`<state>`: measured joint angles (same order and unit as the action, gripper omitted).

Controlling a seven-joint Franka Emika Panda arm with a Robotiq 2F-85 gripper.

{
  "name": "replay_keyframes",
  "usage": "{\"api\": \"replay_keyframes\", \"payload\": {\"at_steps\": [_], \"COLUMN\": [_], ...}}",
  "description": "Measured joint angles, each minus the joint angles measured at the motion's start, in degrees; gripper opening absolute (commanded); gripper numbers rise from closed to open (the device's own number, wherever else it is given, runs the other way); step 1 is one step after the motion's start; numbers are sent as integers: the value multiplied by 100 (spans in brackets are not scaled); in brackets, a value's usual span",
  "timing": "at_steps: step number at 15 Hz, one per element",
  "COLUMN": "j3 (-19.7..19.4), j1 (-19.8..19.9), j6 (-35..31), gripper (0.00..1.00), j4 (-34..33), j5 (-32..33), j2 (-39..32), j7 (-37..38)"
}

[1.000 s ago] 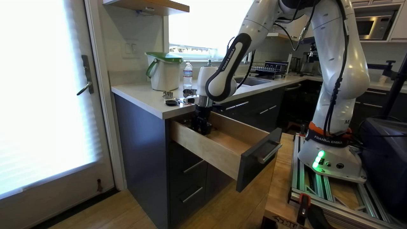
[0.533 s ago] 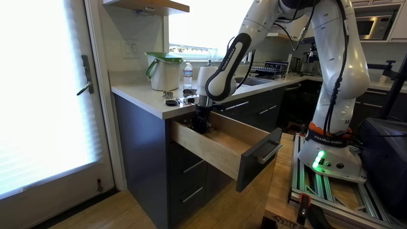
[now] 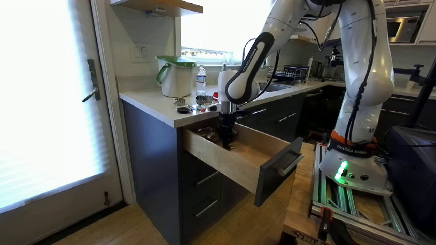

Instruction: Pick up the silver and red measuring spoon from the open drawer and put it on the kitchen counter

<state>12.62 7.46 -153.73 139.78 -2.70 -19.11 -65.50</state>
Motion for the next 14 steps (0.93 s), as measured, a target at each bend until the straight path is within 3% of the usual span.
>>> {"api": "replay_keyframes", "payload": {"at_steps": [4,8,14], "j3": [1,44,-79], "j1": [276,430,102], "j6": [14,13,410], "gripper": [5,5,5], "j4": [450,785,956], "j5": [-331,-1053,-1933], "j2": [327,796,1976], "j7": [-470,-1516,-2405]}}
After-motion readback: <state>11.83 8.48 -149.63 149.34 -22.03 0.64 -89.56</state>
